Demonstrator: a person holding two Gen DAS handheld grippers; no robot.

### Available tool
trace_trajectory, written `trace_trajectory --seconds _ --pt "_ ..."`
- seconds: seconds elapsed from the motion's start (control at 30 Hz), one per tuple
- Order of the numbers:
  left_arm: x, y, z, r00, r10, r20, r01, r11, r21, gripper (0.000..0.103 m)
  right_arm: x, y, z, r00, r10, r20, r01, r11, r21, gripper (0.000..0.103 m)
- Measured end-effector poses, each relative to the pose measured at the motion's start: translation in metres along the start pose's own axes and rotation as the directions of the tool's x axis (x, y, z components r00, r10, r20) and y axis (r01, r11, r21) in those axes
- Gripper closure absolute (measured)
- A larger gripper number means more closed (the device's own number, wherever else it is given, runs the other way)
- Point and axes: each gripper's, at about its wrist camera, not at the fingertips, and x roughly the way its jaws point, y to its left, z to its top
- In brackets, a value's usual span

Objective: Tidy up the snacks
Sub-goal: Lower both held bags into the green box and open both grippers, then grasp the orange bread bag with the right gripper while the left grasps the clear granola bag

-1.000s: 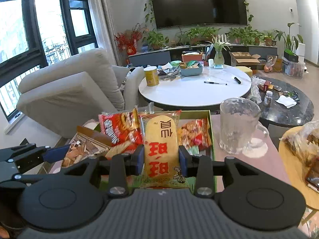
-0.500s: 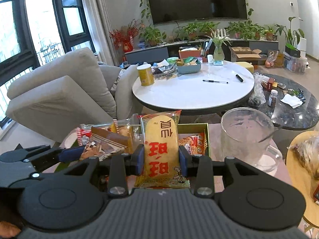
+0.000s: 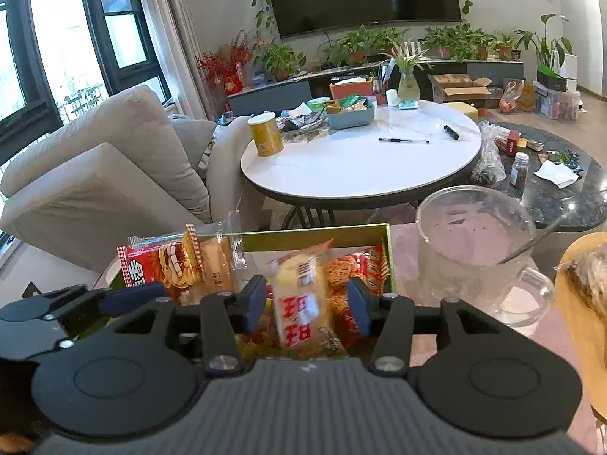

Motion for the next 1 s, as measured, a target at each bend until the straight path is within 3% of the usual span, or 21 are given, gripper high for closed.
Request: trace_trajectory --seconds 0.27,0.5,0.73,1.0 --pt "-0.045 0.007 -0.013 0.998 0.044 0.049 -0.044 0.999 -0.002 0.023 -0.032 -0.002 -0.009 1.000 -0.023 0.014 0.023 1.000 0.000 0.041" --pt "-0.085 0.010 -0.039 0.998 0.046 0.042 -0.046 0.999 -0.007 0.020 -0.058 0.008 -0.031 1.000 -0.023 0.002 0.023 0.999 -0.027 0.041" --pt "-0.110 -0.001 -0.077 0.999 0.025 -0.028 -0.025 1.000 0.017 0.019 -0.076 0.010 -0.060 0.999 -0.029 -0.046 0.027 0.999 -0.028 0.041" --pt "-0.105 -0.014 -0.117 0.982 0.093 -0.163 -0.090 0.996 0.022 0.019 -0.074 0.004 -0.094 0.986 -0.107 -0.126 0.108 0.994 0.000 0.041"
